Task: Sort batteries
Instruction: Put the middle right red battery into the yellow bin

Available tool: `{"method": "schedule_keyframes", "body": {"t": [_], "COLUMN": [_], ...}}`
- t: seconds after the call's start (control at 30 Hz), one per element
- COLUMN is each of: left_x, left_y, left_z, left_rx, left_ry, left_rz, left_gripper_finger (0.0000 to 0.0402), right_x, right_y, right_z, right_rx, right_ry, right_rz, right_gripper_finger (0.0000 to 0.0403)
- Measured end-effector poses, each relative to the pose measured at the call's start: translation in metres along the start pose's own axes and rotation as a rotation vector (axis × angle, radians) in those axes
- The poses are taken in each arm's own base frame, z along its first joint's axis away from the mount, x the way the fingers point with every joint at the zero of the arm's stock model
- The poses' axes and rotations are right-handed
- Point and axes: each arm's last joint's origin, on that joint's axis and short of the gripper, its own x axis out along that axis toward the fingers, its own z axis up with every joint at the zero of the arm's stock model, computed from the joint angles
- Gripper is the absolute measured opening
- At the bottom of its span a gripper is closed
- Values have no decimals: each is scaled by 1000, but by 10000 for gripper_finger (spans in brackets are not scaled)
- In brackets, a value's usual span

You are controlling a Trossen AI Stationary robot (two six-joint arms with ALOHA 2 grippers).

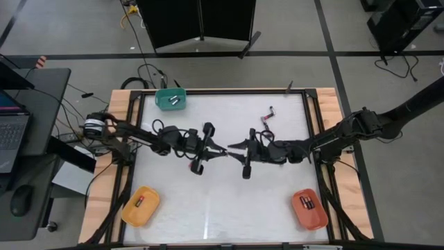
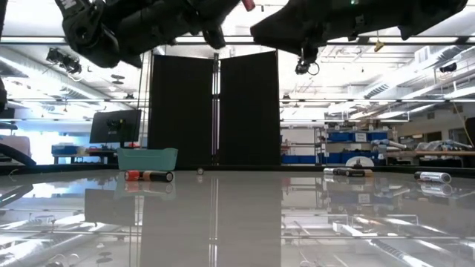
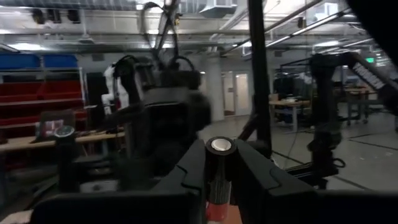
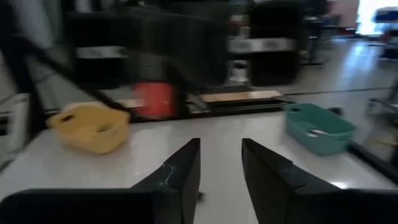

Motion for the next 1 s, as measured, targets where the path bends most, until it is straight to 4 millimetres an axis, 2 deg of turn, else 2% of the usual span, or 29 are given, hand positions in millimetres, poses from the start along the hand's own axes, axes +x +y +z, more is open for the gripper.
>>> {"method": "schedule_keyframes", "body": {"t": [0.2, 0.37, 0.47, 0.7, 1.0], "left_x": [-7, -22, -37, -73, -97], "left_y": [-1, -2, -10, -41, -92], "left_z": [26, 41, 49, 65, 74], "left_rx": [77, 123, 90, -157, -601], "left_ry": [64, 275, 422, 692, 1047], "left_rz": [23, 163, 222, 365, 473], "left_gripper_finger": [54, 54, 54, 54, 54], "right_x": [0, -1, -1, 1, 8], "right_y": [-2, -3, -5, -20, -38], "right_z": [0, -4, -12, -26, -28], "right_rx": [-55, -134, -167, -139, -126], "right_ry": [0, 49, 124, 269, 302], "right_rz": [-76, -77, -83, -108, -48], "right_gripper_finger": [157, 168, 162, 119, 54]}}
